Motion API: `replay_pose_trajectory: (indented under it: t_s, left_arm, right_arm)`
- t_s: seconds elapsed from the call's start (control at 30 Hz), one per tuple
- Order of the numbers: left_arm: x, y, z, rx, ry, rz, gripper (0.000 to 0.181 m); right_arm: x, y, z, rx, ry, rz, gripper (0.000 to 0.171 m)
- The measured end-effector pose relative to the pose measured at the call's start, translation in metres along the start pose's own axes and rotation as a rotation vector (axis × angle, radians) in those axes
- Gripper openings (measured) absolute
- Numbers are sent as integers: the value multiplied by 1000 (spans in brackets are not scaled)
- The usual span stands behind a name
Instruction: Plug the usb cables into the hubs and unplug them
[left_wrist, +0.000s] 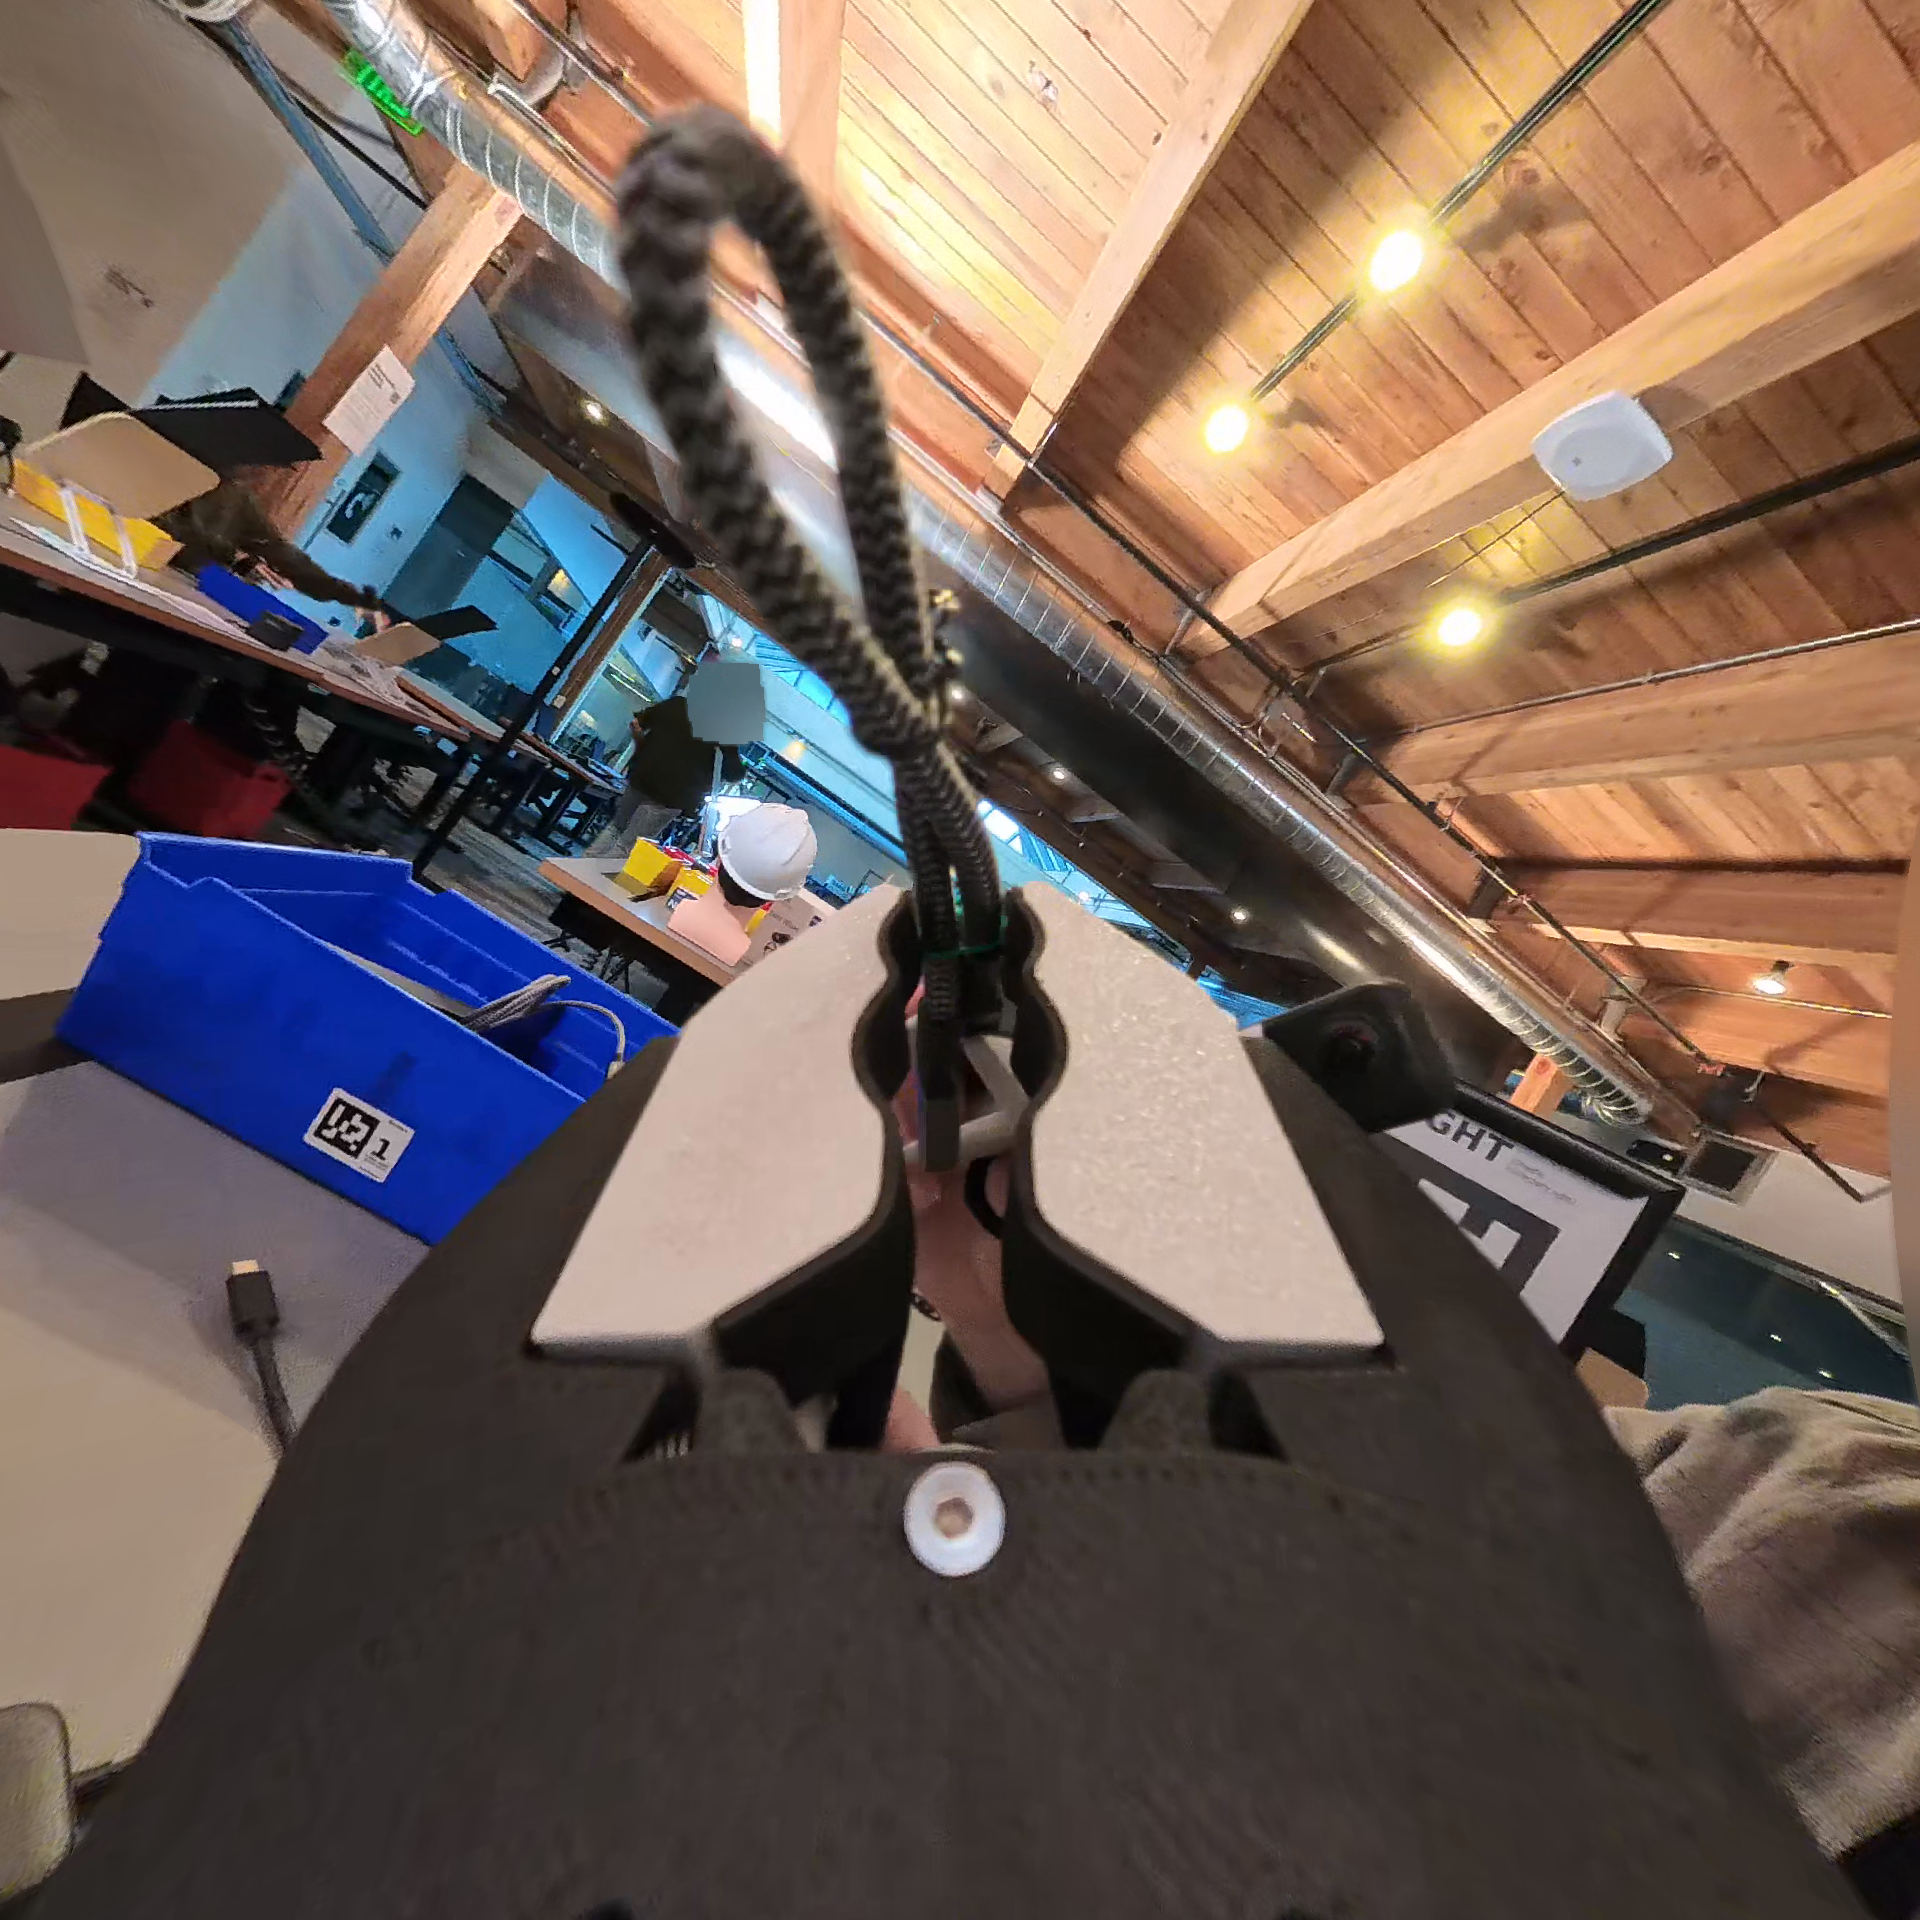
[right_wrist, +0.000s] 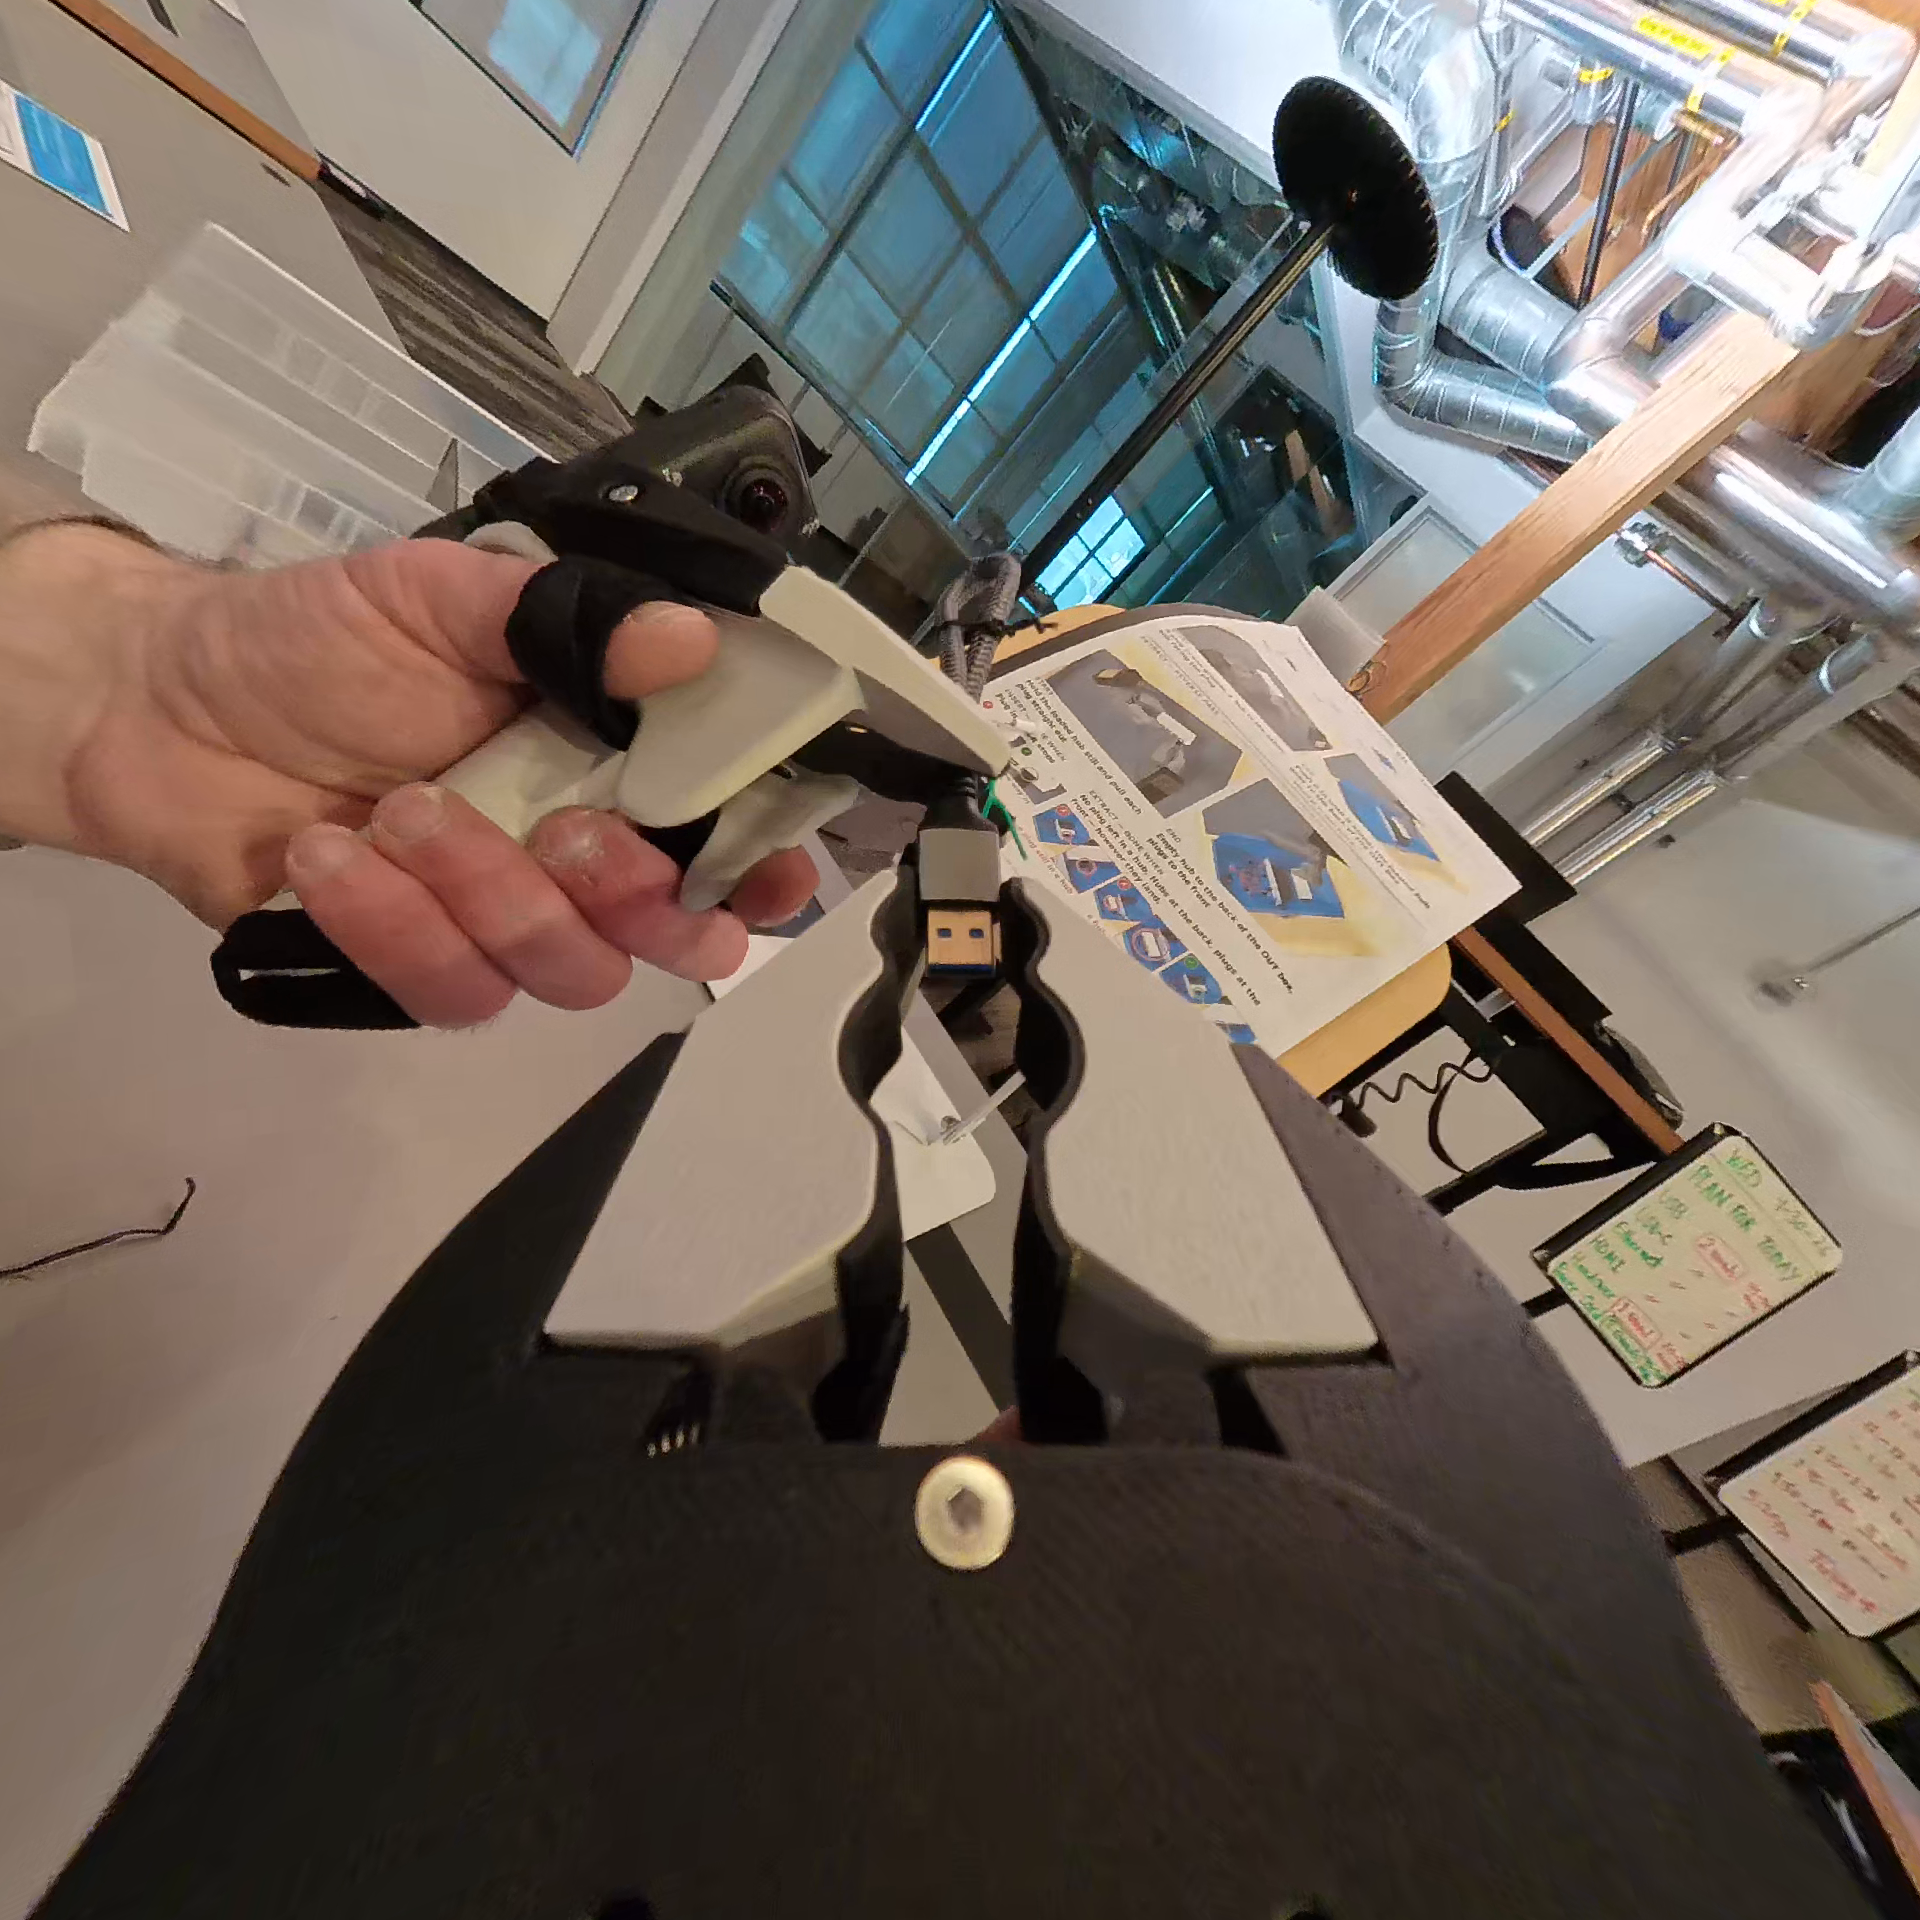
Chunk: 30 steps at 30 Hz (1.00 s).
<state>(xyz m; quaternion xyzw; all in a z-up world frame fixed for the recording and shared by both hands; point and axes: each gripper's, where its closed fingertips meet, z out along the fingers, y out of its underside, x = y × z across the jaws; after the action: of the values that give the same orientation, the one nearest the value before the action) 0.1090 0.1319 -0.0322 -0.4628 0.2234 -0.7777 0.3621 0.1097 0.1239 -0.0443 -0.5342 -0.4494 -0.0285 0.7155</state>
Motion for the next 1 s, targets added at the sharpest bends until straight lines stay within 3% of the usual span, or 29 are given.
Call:
replay_pose_trajectory:
  t_s: [0.1, 0.13, 0.2, 0.4, 0.47, 0.53, 0.67, 0.8, 1.0]
  left_arm:
    - [0, 0, 1, -30, -13, 80, 20]
    - [-3, -2, 0, -38, -44, 135, 34]
    - [-9, 0, -3, -109, -88, 302, 36]
    - [7, 1, -6, -295, -240, 1149, 39]
    - [16, 9, -5, -385, -274, 1456, 37]
    - [16, 22, -5, -528, -298, 1643, 33]
    - [-14, 48, -19, -840, -326, 1809, 30]
    - [-26, 61, -28, -956, -301, 1862, 23]
    - [-44, 69, -36, -1077, -334, 1948, 35]
  right_arm:
    - [4, 1, -2, -8, -20, 48, 13]
    - [10, 2, -4, -13, -14, 88, 12]
    - [23, 8, -8, -22, -25, 198, 12]
    - [28, 31, -21, -45, -266, 618, 13]
    - [14, 37, -26, -72, -366, 625, 13]
    - [1, 40, -28, -99, -407, 524, 13]
    - [-23, 37, -27, -174, -489, 476, 13]
    - [-39, 39, -28, -224, -582, 554, 13]
    - [-44, 33, -24, -175, -620, 815, 13]
